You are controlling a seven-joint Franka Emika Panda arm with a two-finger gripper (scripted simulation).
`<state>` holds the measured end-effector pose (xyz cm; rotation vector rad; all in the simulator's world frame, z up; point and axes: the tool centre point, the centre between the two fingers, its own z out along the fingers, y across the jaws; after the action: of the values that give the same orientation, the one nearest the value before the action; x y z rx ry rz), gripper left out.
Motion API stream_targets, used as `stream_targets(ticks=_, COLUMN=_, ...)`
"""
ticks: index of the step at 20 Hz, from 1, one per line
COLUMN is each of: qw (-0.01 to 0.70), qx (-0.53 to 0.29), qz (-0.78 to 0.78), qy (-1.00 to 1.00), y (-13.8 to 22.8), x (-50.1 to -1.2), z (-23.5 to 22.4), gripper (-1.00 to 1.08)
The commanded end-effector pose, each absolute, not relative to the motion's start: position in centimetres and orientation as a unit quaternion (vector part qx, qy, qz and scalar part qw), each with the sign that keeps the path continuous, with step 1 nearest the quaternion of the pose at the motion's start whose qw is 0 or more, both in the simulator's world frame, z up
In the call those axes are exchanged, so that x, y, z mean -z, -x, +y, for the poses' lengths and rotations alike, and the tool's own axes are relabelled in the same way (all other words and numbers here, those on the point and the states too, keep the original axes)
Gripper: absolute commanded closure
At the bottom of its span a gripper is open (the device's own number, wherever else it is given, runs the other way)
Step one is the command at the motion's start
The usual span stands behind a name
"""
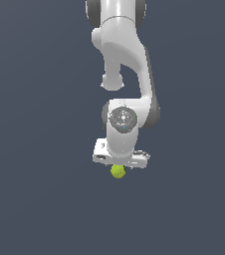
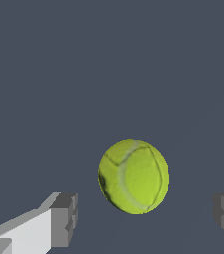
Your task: Pick up the object and move it to a goal position.
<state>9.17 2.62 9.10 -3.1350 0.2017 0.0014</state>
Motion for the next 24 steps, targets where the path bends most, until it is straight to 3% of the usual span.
stream_targets(ticks=1, qw=0.000, qx=-0.001, qz=0.064, qy=0.998, y=-9.2, x=-8.8, z=2.6, gripper=-0.92)
stream_targets(ticks=10, qw=0.000, qx=0.000, qz=0.065, qy=0.998, y=-9.1, x=-4.5, z=2.6, gripper=-0.92)
stream_targets(ticks=16, qw=0.000, qx=0.000, qz=0.065, qy=0.998, y=-9.3, x=-4.1, z=2.6, gripper=-0.92)
stream_targets(ticks=17, qw=0.000, qx=0.000, qz=0.065, qy=0.998, y=-9.3, x=-4.1, z=2.6, gripper=1.08)
stream_targets(ticks=24, qw=0.000, qx=0.000, qz=0.065, qy=0.998, y=-9.3, x=-4.1, z=2.6, gripper=1.08)
